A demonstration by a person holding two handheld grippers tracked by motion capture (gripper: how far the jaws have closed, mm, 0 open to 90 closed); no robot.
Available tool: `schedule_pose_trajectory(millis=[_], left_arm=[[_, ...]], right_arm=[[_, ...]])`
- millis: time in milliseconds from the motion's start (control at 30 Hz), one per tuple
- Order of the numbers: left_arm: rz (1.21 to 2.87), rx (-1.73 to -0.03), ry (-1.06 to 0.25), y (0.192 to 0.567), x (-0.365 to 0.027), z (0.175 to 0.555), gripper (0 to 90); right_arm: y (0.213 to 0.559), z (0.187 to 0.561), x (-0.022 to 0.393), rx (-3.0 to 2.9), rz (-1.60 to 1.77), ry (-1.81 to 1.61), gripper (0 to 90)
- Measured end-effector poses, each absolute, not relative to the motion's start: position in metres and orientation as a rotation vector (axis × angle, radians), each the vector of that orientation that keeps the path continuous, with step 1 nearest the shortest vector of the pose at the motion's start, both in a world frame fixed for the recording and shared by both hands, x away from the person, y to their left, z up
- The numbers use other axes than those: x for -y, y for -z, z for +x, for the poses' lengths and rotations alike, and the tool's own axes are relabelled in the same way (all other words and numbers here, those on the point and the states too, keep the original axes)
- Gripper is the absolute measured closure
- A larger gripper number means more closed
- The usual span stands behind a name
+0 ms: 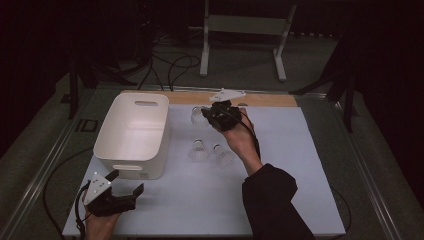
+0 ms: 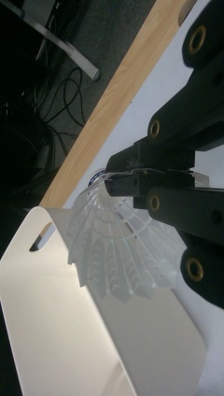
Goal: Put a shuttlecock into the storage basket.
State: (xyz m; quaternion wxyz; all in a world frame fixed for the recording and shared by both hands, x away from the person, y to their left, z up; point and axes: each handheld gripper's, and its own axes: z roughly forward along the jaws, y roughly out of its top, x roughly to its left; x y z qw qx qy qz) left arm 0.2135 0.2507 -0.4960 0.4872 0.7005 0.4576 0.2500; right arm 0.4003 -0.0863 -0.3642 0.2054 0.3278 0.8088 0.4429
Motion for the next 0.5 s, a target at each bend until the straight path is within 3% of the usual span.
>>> schedule_pose_trajectory(millis=[500], left_arm=[[1.703,-1.116,-0.615,0.495,-0.251,0.212,1.0]], right_arm=[[0.358,0.410,0.074,-2.252,0.892,-1.268,89.0]])
